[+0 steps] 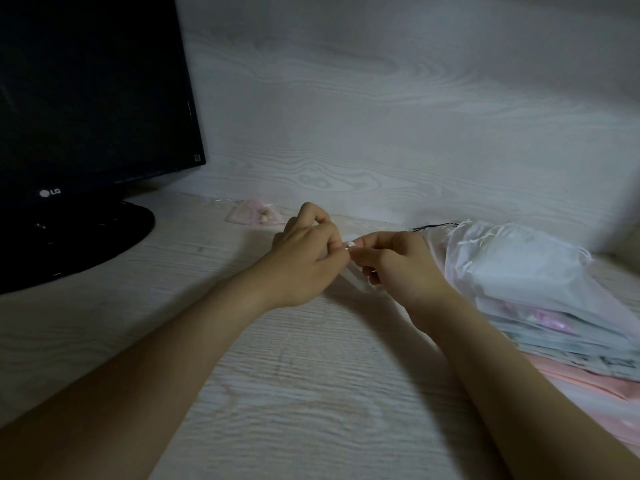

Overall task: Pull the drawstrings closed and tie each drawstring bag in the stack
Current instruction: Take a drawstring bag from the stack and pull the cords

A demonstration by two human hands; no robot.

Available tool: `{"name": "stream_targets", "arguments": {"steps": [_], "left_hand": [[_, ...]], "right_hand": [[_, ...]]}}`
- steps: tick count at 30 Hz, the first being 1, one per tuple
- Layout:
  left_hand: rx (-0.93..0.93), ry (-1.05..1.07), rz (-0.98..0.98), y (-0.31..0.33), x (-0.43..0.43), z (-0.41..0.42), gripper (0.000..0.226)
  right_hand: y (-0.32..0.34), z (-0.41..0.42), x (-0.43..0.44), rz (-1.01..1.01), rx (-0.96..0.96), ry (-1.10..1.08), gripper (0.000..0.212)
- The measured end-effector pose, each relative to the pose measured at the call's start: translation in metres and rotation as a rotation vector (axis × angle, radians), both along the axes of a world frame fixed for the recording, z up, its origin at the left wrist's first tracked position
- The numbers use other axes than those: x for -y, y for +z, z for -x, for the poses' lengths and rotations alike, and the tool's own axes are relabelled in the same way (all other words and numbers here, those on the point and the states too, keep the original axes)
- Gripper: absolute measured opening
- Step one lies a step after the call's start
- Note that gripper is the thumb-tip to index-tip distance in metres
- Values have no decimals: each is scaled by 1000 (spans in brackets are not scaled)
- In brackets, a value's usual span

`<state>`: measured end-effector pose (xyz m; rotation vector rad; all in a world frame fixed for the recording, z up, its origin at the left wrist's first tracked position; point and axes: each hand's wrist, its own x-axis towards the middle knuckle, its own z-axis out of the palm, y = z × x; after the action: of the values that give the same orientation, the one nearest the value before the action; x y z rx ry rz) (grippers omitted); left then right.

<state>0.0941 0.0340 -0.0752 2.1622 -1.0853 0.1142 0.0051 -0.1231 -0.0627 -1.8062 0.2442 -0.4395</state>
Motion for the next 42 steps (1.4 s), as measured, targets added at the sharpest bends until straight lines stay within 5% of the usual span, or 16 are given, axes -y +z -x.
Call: {"name": "stream_targets", "arguments": {"steps": [4,16,22,30,42], "left_hand": [[4,25,-23,6,1,2,46],[-604,97,523,23,1,-4,30],[-735,106,323,26,-3,6,37],[-499,155,46,16,1,3,55],[-669,111,243,11,1,-1,40]], "right_hand": [[-1,-2,1,31,6,-30,15],[-1,-1,2,113,44,-125,15],[-3,-2,4,141,61,-121,14],[-8,-4,6,191,90,-97,14],[-4,-1,3,154,78,-72,13]]}}
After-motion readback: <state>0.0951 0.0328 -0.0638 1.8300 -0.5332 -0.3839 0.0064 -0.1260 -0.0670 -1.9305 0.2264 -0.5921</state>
